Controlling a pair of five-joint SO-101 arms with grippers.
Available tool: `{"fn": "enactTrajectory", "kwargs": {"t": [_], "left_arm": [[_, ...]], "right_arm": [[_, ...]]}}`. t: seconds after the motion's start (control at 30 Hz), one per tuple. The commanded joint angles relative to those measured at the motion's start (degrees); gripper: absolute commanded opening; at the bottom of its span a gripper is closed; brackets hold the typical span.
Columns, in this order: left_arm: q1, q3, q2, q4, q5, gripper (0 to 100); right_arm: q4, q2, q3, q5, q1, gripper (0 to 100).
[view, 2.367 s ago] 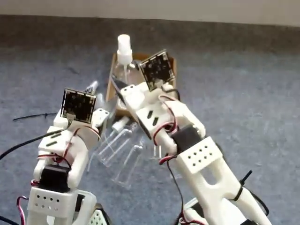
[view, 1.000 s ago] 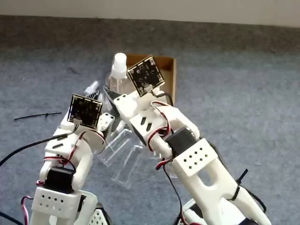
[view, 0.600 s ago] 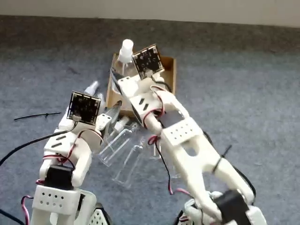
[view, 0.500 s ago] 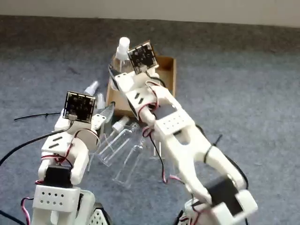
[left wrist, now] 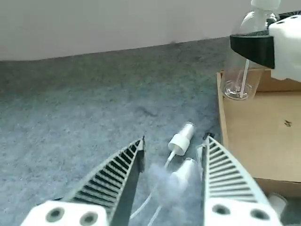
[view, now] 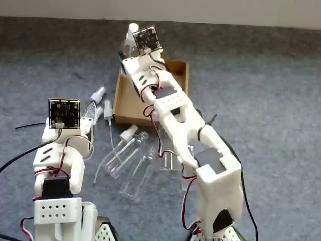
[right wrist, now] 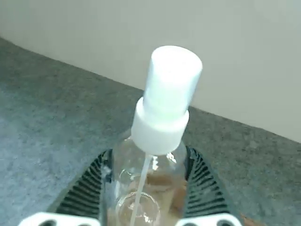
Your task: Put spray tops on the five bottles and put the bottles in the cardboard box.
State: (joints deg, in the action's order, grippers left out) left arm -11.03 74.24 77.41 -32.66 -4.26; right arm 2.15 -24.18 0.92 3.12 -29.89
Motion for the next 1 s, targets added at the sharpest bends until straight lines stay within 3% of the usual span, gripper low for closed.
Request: {"fn": "enactTrajectory", "kwargs": {"t": [0.0,0.2,0.97], "left_arm": [[-0.6,-0.4,0.3,1.2,0.4,18],[-0.6,-0.4,0.3,1.2,0.5,18],[-0.6,-0.5,0.3,0.8,0.5,18]], "right_arm": [[1.5,0.1,4.0,1.1,0.9,0.4],[1.5,-3.7,4.1,6.4,0.9,0.4],[7.8,-6.5,3.9,6.2,1.6,0.4]]}}
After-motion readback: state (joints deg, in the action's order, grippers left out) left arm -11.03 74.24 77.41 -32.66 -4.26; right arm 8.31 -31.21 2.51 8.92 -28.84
